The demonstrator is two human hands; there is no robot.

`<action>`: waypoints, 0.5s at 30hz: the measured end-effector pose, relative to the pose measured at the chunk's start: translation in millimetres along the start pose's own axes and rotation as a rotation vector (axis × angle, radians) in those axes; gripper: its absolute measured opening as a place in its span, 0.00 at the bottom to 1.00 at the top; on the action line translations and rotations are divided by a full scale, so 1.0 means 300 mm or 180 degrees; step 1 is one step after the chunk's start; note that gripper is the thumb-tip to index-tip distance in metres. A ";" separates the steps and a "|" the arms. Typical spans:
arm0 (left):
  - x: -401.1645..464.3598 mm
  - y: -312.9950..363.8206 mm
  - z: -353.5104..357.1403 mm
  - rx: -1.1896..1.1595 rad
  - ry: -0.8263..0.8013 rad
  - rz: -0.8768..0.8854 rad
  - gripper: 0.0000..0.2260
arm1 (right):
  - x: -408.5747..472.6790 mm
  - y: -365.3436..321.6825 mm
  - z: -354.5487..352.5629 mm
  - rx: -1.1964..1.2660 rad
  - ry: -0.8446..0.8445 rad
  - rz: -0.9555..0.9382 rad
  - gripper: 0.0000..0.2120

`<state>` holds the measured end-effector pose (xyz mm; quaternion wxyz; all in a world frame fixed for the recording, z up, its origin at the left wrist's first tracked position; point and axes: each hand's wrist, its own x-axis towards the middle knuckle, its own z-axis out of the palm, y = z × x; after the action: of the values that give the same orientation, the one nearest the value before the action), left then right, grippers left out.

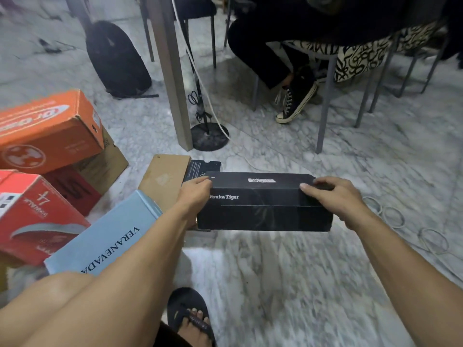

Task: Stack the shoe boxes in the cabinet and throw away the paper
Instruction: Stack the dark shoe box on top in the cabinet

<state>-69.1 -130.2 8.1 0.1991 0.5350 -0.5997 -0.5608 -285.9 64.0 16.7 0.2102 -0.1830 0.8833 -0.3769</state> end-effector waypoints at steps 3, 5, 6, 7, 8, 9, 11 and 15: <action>-0.016 0.032 -0.075 0.0013 0.0072 0.0126 0.21 | -0.010 -0.073 -0.003 0.0049 0.0001 -0.0211 0.30; -0.020 0.050 -0.145 -0.0010 0.0146 0.0207 0.24 | -0.019 -0.129 0.006 0.0114 0.0001 -0.0356 0.33; -0.037 0.068 -0.181 0.0001 0.0221 0.0230 0.24 | -0.027 -0.160 0.012 0.0146 -0.0012 -0.0429 0.35; -0.045 0.081 -0.218 -0.0016 0.0280 0.0295 0.23 | -0.034 -0.192 0.021 0.0196 -0.0061 -0.0500 0.36; -0.061 0.094 -0.255 -0.0038 0.0334 0.0380 0.22 | -0.044 -0.225 0.031 0.0273 -0.0135 -0.0552 0.36; -0.075 0.105 -0.293 -0.0061 0.0401 0.0463 0.22 | -0.055 -0.259 0.042 0.0374 -0.0236 -0.0576 0.36; -0.094 0.113 -0.374 -0.0131 0.0562 0.0569 0.23 | -0.079 -0.325 0.071 0.0510 -0.0475 -0.0648 0.35; -0.142 0.112 -0.545 -0.0139 0.0670 0.0747 0.21 | -0.122 -0.453 0.152 0.0527 -0.0965 -0.0898 0.30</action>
<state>68.9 -175.3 101.0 0.3365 0.5126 -0.6216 -0.4875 -209.4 -33.2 97.6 0.3001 -0.3414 0.7733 -0.4420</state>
